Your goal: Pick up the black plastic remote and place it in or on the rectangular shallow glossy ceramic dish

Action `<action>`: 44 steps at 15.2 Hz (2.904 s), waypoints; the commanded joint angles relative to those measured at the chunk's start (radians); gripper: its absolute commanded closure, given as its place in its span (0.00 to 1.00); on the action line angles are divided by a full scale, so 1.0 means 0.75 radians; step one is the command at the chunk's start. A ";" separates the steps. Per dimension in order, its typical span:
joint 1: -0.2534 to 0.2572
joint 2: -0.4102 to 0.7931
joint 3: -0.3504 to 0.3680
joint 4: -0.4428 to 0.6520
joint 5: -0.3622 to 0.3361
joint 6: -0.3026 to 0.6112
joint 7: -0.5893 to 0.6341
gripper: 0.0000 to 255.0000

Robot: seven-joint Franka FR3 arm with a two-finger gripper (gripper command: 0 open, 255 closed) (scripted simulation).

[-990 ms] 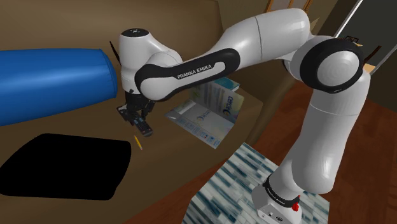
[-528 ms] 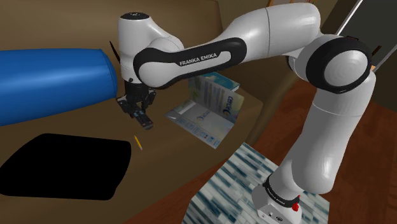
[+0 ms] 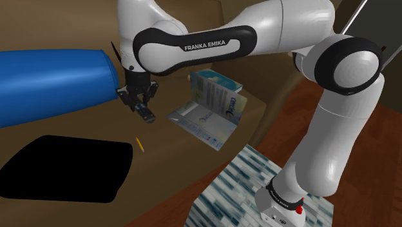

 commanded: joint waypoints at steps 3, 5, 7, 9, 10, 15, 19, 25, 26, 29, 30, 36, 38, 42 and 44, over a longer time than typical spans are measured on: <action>0.000 -0.014 0.003 0.058 0.011 -0.070 -0.012 1.00; 0.001 -0.018 0.004 0.089 0.014 -0.104 -0.017 1.00; 0.024 0.002 0.014 0.120 0.003 -0.121 0.014 1.00; 0.073 0.046 0.031 0.188 -0.022 -0.157 0.075 1.00; 0.099 0.071 0.040 0.225 -0.035 -0.176 0.105 1.00; 0.245 0.218 0.069 0.453 -0.108 -0.288 0.247 1.00; 0.390 0.373 0.074 0.705 -0.174 -0.406 0.341 1.00; 0.699 0.745 0.027 1.360 -0.287 -0.684 0.403 1.00; 0.680 0.719 0.032 1.291 -0.280 -0.646 0.413 1.00; 0.639 0.670 0.044 1.142 -0.269 -0.555 0.436 1.00; 0.628 0.659 0.046 1.103 -0.267 -0.529 0.441 1.00; 0.583 0.620 0.054 0.920 -0.260 -0.395 0.470 1.00; 0.572 0.614 0.055 0.872 -0.260 -0.356 0.477 1.00; 0.556 0.609 0.055 0.789 -0.263 -0.282 0.492 1.00; 0.553 0.608 0.055 0.773 -0.263 -0.267 0.495 1.00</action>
